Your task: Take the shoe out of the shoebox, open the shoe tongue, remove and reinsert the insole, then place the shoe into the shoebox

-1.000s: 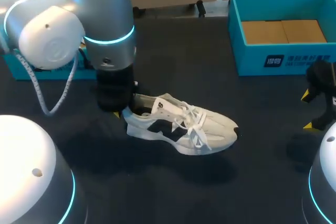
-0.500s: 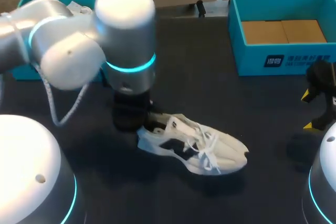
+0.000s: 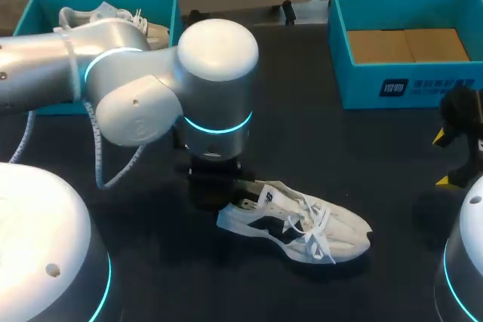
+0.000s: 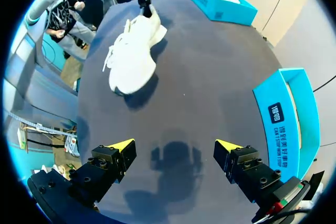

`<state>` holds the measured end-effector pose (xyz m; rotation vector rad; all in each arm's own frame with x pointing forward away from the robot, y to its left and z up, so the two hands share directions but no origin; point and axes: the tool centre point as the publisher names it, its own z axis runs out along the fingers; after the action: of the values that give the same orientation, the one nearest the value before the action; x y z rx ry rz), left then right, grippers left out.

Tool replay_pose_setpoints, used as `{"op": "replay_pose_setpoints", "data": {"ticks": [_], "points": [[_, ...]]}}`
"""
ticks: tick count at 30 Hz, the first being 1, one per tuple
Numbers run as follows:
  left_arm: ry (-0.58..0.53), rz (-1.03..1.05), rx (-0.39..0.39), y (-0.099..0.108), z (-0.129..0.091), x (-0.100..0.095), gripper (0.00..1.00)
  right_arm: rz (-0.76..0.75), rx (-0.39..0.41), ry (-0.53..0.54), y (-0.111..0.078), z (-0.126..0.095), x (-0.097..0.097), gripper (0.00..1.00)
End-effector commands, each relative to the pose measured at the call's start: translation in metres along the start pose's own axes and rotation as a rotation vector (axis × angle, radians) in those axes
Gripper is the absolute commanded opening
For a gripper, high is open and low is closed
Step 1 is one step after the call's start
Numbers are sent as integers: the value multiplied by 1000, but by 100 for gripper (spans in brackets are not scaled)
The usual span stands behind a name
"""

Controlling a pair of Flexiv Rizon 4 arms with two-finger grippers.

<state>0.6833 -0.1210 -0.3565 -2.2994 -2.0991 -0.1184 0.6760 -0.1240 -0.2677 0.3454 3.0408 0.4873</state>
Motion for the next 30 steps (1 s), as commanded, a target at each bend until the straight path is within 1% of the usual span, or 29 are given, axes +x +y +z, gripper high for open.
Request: {"op": "replay_pose_setpoints", "data": {"ticks": [1,6,14,24,29,30], "points": [[-4,-11,8,3,6,-5,0,1,3,-2,0,1,1,100],[-3,1,11,-1,13,-10,0,1,3,-2,0,1,1,100],[9,3,7,-4,24,-12,0,1,3,-2,0,1,1,100],[25,-18,-1,3,37,-17,0,1,3,-2,0,1,1,100],[24,-17,1,5,38,-18,0,1,3,-2,0,1,1,100],[24,-16,0,7,39,-18,7,1,3,-2,0,1,1,100]]}}
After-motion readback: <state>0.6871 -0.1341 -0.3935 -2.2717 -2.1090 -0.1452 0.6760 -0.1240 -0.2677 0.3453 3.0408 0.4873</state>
